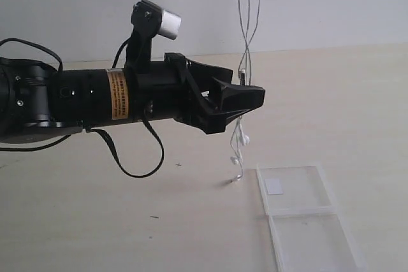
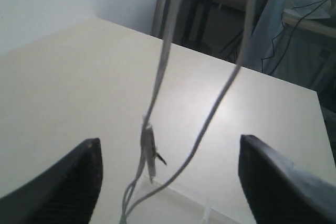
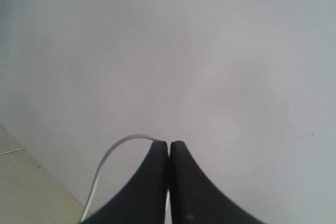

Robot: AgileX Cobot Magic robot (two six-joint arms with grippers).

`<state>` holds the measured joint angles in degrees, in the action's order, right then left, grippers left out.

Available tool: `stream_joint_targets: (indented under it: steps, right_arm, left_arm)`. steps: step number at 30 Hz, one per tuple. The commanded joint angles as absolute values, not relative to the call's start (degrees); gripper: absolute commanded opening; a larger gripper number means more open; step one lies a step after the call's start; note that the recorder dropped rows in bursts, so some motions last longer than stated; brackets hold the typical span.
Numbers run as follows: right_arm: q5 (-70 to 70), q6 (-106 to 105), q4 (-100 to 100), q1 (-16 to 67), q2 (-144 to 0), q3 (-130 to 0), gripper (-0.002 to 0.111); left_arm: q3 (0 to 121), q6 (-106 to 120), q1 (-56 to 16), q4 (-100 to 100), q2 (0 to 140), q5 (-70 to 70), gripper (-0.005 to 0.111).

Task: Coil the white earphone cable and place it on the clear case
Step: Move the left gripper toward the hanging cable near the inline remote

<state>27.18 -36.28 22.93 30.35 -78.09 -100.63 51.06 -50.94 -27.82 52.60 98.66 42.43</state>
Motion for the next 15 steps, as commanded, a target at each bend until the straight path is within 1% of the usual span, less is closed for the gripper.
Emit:
stream_joint_targets:
  steps: [1, 15]
  right_arm:
    - [26.64, -35.96, 23.2, 30.01, -77.96, -101.05, 0.0]
    - [25.4, -35.96, 23.89, 30.01, -77.96, -101.05, 0.0]
  left_arm:
    - [51.46, -51.36, -27.95, 52.29, 98.6, 41.93, 0.07]
    - [51.46, -46.4, -27.95, 47.08, 98.73, 36.63, 0.07]
